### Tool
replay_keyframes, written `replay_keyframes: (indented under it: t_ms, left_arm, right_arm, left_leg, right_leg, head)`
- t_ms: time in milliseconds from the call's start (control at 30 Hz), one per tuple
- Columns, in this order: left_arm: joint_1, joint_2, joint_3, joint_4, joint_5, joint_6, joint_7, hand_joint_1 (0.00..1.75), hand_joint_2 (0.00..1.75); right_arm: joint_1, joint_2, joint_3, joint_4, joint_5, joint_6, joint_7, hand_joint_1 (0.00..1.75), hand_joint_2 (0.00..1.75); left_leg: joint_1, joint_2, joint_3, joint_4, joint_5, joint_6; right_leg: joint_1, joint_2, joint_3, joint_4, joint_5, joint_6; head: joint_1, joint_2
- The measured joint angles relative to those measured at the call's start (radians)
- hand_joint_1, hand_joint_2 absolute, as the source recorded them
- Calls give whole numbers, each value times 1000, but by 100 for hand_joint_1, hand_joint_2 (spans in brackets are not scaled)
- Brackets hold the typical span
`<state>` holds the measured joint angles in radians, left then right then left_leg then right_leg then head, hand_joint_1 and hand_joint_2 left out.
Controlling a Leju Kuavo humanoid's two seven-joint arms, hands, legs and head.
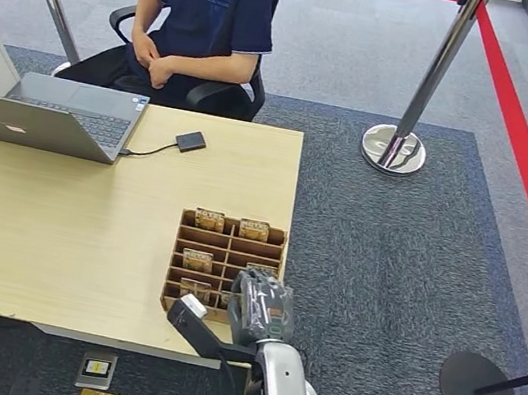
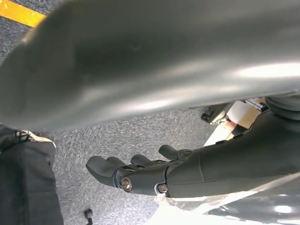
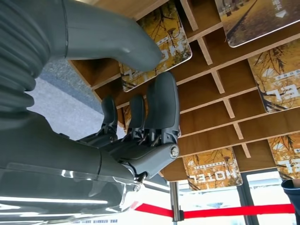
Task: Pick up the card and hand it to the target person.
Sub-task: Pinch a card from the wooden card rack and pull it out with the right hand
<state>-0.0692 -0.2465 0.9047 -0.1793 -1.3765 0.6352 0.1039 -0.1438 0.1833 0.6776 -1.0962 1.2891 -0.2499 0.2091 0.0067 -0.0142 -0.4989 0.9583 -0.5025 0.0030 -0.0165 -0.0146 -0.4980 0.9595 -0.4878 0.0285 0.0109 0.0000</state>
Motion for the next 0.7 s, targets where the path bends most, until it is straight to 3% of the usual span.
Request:
replay_keyframes:
  t_ms: [300, 533, 700]
  left_arm:
    - [0, 0, 0, 0, 3, 0, -12, 0, 0]
    - [0, 0, 0, 0, 3, 0, -16, 0, 0]
    - [0, 1, 0, 0, 3, 0, -11, 0, 0]
  right_arm:
    - [-1, 1, 0, 5, 3, 0, -2, 103, 175]
    - [-1, 1, 0, 6, 5, 0, -2, 54, 175]
    - [-2, 2, 1, 6, 13, 0, 1, 55, 175]
  left_leg:
    - [0, 0, 0, 0, 0, 0]
    - [0, 0, 0, 0, 0, 0]
    - [0, 0, 0, 0, 0, 0]
  right_leg:
    - [0, 0, 0, 0, 0, 0]
    - [0, 0, 0, 0, 0, 0]
    - [0, 0, 0, 0, 0, 0]
  head:
    - [0, 0]
    - [0, 0]
    - [0, 0]
